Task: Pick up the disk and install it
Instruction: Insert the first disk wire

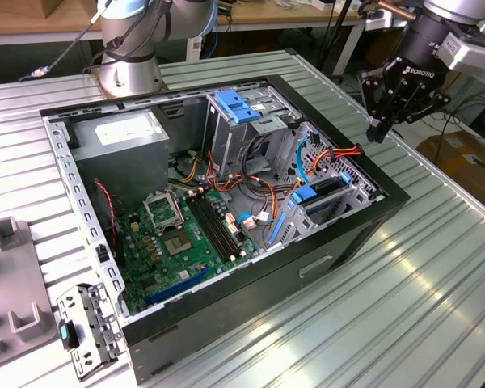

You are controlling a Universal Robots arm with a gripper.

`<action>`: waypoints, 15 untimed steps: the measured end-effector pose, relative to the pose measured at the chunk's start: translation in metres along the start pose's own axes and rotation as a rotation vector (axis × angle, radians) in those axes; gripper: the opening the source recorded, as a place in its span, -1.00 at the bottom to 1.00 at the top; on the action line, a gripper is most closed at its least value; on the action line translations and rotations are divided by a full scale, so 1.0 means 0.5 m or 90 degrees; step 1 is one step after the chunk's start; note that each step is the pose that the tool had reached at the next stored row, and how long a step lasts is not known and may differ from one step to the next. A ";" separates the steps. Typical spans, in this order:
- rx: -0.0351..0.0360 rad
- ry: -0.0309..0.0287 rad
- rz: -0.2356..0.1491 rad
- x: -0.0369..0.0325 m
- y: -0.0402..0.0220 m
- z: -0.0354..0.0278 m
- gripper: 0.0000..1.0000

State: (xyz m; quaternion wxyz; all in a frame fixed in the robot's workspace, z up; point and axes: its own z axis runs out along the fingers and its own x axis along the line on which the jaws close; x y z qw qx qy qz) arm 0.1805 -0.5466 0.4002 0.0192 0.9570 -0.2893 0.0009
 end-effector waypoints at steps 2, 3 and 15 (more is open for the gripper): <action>0.0003 0.0008 -0.023 0.000 0.000 0.001 -0.52; 0.0004 0.0012 -0.034 0.000 0.000 0.002 -0.52; 0.0010 0.0027 -0.075 -0.007 -0.013 0.043 -0.37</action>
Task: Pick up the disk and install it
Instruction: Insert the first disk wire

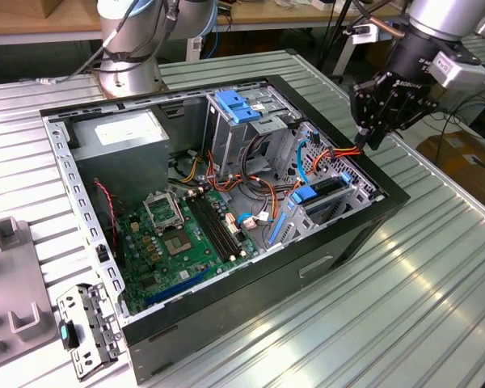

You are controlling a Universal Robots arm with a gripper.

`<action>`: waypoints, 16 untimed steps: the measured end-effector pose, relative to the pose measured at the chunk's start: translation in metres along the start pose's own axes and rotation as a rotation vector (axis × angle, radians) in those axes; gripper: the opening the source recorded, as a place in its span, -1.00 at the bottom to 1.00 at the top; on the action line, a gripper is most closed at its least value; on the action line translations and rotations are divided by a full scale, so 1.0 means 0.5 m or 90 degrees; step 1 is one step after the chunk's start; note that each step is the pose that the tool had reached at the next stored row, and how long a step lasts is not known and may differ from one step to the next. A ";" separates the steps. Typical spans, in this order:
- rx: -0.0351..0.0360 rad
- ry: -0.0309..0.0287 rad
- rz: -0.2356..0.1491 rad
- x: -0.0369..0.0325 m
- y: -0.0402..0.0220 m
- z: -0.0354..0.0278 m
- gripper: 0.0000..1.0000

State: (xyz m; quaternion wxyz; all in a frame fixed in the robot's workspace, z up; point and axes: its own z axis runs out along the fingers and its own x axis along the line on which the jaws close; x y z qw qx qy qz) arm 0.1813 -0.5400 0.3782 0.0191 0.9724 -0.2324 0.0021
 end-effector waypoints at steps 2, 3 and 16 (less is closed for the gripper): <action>0.0002 -0.0002 0.000 0.000 -0.002 0.007 -0.37; 0.0002 -0.0001 0.000 0.000 -0.003 0.011 -0.37; 0.0026 -0.0013 0.000 0.001 -0.005 0.011 -0.67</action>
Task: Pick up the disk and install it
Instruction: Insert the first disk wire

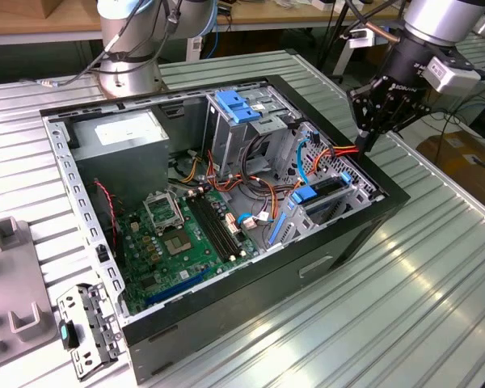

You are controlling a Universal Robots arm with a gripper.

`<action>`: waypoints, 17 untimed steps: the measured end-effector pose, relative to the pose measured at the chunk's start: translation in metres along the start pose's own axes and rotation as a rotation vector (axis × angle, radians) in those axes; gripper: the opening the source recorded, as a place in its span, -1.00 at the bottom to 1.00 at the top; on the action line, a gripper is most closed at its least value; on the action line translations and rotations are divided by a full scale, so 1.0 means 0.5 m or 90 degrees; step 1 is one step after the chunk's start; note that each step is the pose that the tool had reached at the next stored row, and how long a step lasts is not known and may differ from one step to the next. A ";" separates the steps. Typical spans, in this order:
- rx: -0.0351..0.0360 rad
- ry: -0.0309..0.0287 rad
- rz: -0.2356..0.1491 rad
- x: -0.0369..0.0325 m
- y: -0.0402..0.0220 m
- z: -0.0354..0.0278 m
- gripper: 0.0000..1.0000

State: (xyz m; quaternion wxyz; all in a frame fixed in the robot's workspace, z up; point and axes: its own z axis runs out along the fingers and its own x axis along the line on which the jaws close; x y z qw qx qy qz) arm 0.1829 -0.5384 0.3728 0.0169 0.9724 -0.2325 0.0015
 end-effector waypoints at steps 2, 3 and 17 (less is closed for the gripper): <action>-0.0001 0.0001 0.000 0.000 0.000 -0.001 -0.67; -0.0002 0.0001 0.000 -0.001 0.000 -0.001 -0.67; -0.0005 -0.0009 0.031 -0.004 0.002 -0.001 -0.67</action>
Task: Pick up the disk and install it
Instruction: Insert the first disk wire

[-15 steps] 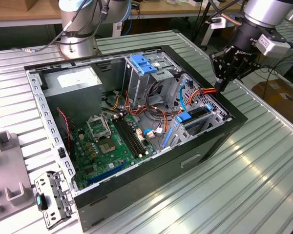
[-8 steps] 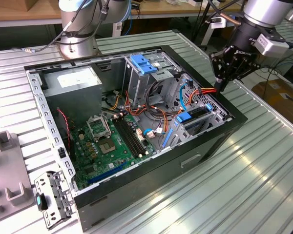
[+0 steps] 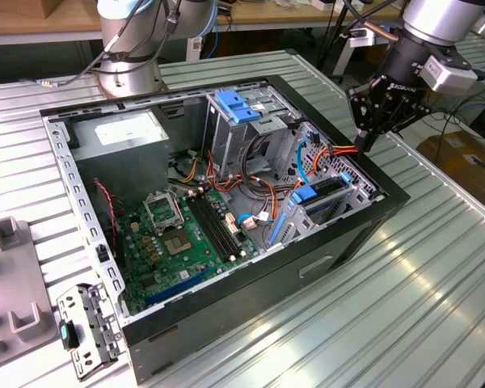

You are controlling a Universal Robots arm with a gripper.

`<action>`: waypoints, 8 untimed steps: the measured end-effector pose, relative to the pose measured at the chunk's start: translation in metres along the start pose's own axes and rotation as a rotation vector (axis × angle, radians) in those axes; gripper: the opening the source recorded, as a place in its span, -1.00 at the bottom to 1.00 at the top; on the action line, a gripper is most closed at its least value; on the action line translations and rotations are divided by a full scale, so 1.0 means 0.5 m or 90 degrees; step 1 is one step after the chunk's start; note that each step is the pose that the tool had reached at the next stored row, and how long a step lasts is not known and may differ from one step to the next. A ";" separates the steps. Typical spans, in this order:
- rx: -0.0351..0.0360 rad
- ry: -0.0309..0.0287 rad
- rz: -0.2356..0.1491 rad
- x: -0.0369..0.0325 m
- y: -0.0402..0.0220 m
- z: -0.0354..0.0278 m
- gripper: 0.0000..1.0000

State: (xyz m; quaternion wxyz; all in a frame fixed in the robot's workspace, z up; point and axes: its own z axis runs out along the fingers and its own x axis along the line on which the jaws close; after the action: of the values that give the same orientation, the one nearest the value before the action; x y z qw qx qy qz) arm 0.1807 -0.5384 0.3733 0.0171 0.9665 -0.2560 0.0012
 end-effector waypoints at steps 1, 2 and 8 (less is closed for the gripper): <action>0.0000 0.0000 0.000 0.000 0.000 0.000 -0.67; 0.0000 0.0000 0.000 0.000 0.000 0.000 -0.67; 0.0000 -0.0001 0.001 -0.003 0.001 0.000 -0.67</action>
State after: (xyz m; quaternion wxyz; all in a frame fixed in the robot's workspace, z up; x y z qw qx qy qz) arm 0.1793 -0.5383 0.3733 0.0171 0.9664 -0.2564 0.0011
